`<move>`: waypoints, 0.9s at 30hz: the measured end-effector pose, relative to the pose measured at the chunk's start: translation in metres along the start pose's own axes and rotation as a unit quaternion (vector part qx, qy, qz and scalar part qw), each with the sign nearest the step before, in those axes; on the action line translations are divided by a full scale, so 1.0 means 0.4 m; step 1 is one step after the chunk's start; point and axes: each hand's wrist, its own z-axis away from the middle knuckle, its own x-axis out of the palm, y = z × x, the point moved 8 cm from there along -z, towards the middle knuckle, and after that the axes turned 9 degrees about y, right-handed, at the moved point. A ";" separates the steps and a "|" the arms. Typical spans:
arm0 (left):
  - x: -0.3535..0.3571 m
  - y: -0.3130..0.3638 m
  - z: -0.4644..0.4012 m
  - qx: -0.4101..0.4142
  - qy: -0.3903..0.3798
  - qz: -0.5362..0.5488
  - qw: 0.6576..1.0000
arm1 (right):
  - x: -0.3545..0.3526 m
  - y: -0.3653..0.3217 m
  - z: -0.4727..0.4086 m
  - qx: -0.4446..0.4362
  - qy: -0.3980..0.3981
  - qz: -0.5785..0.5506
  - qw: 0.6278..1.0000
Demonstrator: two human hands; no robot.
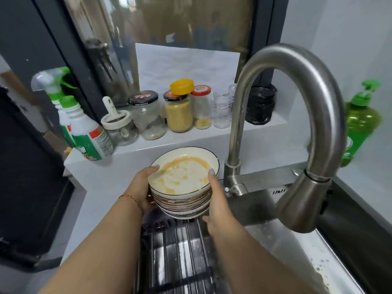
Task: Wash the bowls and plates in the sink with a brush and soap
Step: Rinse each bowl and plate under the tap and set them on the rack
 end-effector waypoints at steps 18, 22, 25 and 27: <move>-0.037 -0.040 0.049 0.055 -0.101 0.073 0.991 | -0.027 0.068 0.053 -0.053 -0.063 -0.090 0.993; -0.108 -0.036 0.168 0.112 -0.084 0.093 0.986 | -0.017 0.092 0.180 -0.045 -0.108 -0.126 0.985; -0.138 -0.068 0.276 0.125 -0.076 0.082 0.986 | -0.051 0.107 0.271 -0.019 -0.123 -0.132 0.983; -0.128 -0.110 0.341 0.112 -0.086 0.082 0.987 | -0.098 0.109 0.322 0.006 -0.125 -0.144 0.982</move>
